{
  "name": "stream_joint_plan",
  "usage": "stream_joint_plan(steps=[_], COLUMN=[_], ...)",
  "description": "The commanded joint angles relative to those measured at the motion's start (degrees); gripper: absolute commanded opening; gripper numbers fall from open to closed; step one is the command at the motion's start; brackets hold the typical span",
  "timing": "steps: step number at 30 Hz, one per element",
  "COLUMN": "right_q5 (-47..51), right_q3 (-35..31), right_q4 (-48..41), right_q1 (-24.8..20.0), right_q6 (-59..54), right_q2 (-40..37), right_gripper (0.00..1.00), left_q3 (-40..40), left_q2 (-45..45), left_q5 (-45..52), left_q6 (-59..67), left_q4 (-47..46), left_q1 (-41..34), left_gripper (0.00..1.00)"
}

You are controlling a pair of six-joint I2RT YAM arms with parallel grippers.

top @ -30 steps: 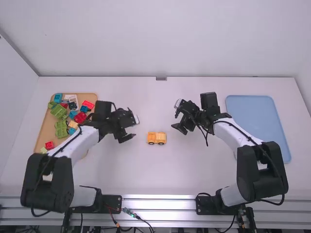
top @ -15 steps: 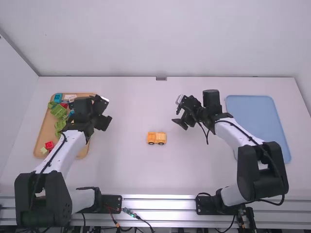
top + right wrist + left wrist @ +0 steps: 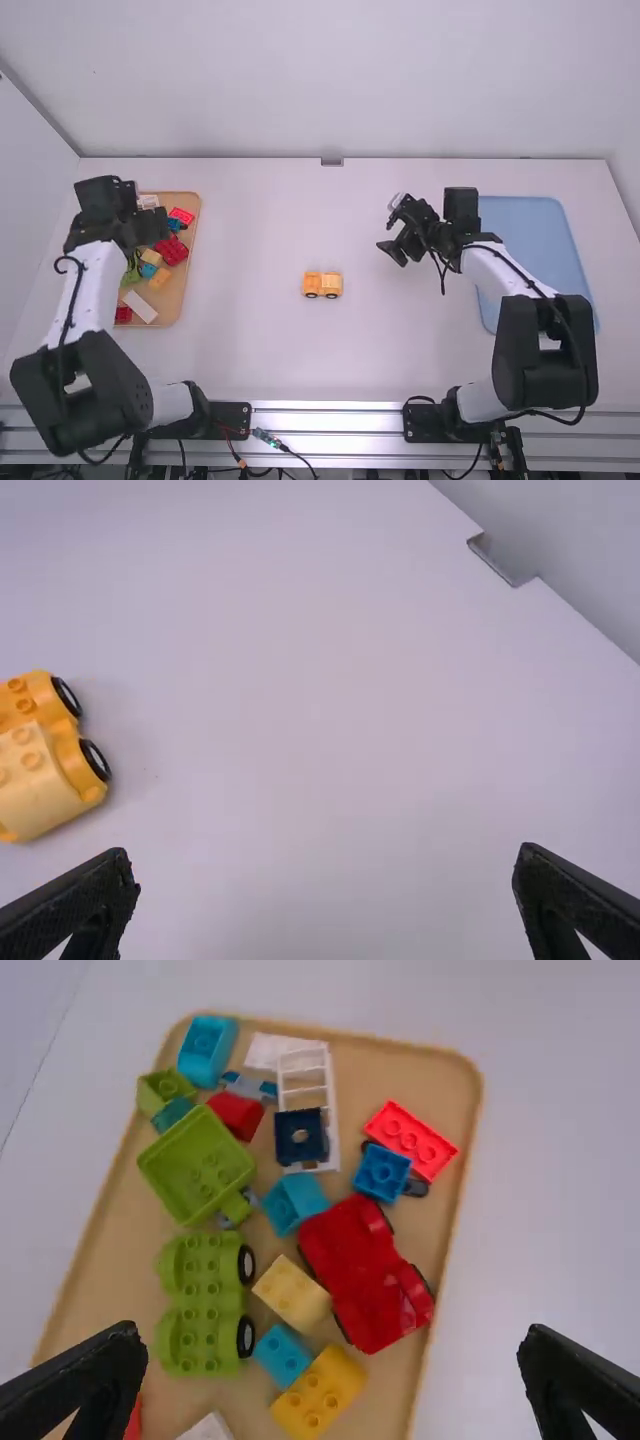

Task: Assemble lego blocks to make yellow taxi

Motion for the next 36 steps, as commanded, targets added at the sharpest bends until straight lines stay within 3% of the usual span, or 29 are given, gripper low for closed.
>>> stream_joint_plan(steps=[1,10,14,28,31,33,36], right_q5=[-0.5,-0.5,-0.4,-0.5,-0.3,-0.4,-0.5], right_q3=[1.8,1.8,1.8,1.8,1.8,1.8,1.8], right_q4=[0.0,0.0,0.0,0.2,0.2,0.0,0.0], right_q1=[-0.1,1.0,1.2,1.2,1.1,1.2,1.1], right_q6=[0.3,0.3,0.3,0.1,0.1,0.1,0.1], right_q2=[-0.5,-0.5,-0.5,-0.5,-0.5,-0.5,-0.5], right_gripper=[0.99,0.99,0.99,0.99,0.99,0.99,0.99], left_q3=[5.4,26.5,31.1,30.9,30.3,29.7,28.8], left_q2=[6.5,28.0,33.1,34.6,34.6,34.6,34.6], left_q5=[3.1,3.2,3.4,3.6,3.6,3.6,3.6], left_q6=[-5.9,-13.6,-15.6,-30.8,-31.9,-31.9,-32.0], left_q4=[-3.4,-19.4,-21.5,-27.6,-27.0,-25.9,-24.9], left_q1=[1.9,5.8,5.9,5.9,5.9,5.9,5.9], left_gripper=[0.99,0.99,0.99,0.99,0.9,0.74,0.66])
